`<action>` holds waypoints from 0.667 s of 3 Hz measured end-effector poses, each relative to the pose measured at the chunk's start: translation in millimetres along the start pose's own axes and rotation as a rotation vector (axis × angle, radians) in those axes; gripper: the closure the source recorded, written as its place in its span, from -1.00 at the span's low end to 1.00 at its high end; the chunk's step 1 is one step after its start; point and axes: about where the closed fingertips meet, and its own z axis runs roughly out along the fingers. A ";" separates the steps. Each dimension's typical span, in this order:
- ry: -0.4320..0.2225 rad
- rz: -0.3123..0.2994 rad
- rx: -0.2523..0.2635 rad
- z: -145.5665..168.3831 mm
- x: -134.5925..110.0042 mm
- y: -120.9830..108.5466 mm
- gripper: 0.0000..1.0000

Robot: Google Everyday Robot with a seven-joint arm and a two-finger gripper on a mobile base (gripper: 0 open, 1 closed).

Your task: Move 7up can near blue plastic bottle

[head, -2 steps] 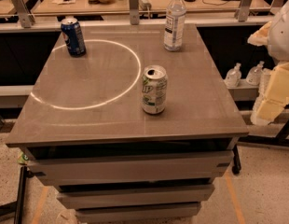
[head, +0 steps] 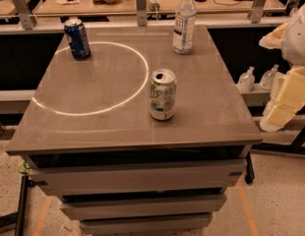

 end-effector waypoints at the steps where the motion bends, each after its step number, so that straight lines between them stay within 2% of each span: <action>1: -0.131 0.022 -0.025 23.2 -4.5 -2.8 -1.00; 2: -0.232 0.038 -0.053 59.4 -9.3 -7.5 -1.00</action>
Offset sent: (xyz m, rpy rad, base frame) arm 0.0553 0.0288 -0.1054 0.3619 -0.0074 0.0483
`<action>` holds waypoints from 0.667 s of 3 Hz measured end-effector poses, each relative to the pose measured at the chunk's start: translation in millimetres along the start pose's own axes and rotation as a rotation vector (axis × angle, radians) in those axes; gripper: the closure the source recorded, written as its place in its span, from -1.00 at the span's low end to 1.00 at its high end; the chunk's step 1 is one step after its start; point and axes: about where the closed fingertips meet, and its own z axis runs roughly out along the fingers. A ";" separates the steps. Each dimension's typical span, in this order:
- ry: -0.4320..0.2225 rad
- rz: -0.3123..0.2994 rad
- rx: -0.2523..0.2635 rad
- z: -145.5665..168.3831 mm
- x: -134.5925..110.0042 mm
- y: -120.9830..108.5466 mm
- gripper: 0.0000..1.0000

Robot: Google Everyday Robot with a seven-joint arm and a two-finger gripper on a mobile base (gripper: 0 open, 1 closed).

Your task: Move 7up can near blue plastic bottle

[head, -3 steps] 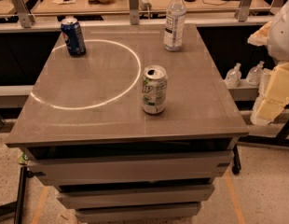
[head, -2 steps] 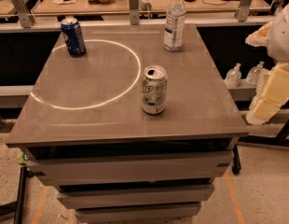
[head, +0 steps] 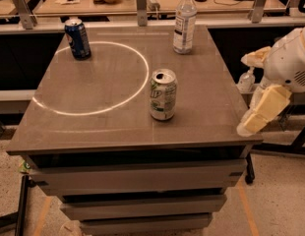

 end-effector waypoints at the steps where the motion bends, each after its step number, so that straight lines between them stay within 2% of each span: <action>1: -0.068 -0.013 -0.034 36.8 -0.8 -6.7 -1.00; 2: -0.072 -0.013 -0.035 39.1 -0.7 -7.8 -1.00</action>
Offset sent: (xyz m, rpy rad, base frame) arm 0.0152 0.0123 -0.0254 0.0566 0.0020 0.0340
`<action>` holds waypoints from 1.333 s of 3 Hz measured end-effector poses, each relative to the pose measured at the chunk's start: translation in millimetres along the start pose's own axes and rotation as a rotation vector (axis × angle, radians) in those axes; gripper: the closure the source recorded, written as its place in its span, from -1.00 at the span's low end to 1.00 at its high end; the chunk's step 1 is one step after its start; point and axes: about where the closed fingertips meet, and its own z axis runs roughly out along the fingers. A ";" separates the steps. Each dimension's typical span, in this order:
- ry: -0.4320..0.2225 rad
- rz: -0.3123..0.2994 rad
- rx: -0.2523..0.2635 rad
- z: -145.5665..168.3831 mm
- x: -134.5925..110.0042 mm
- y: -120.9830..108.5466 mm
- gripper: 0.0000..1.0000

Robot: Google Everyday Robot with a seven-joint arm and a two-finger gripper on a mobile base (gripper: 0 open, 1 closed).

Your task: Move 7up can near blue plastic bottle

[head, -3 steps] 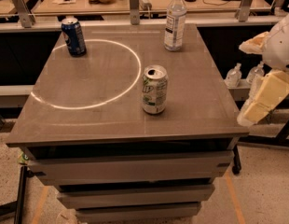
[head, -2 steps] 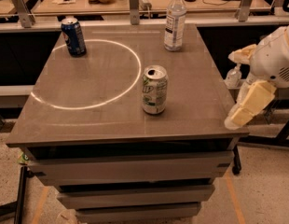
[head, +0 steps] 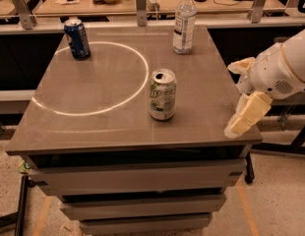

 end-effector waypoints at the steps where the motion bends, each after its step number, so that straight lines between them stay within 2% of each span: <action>1: -0.017 0.013 -0.012 1.1 -2.7 0.8 -1.00; 2: -0.091 0.019 -0.016 10.3 -16.9 -1.1 -1.00; 3: -0.230 0.026 -0.022 32.8 -46.8 -5.4 -1.00; 4: -0.322 0.003 -0.052 56.9 -73.3 -9.9 -1.00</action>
Offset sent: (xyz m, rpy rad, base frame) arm 0.0316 0.0709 0.0084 0.3738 -0.0660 0.0402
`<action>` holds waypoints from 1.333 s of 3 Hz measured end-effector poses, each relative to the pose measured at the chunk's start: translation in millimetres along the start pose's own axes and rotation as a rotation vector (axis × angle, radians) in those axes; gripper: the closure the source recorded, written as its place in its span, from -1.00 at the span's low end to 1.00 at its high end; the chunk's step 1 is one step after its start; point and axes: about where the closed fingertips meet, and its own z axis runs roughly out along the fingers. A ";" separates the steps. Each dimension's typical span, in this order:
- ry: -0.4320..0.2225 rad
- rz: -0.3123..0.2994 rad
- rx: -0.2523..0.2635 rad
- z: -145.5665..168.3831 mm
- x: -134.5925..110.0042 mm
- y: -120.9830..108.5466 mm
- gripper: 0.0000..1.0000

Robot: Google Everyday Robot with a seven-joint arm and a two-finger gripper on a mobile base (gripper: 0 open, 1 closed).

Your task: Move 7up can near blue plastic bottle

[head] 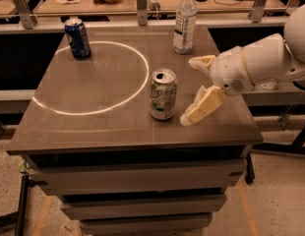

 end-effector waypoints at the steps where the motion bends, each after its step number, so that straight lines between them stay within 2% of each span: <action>1: -0.054 -0.013 -0.079 31.0 -11.7 7.3 -1.00; 2: -0.080 0.013 -0.125 53.2 -8.0 13.2 -1.00; 3: -0.094 0.034 -0.155 66.5 -2.1 15.5 -0.68; 4: -0.113 0.045 -0.170 71.9 1.8 17.3 -0.22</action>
Offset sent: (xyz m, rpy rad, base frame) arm 0.0035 0.0629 -0.0502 0.1299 0.1214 0.1194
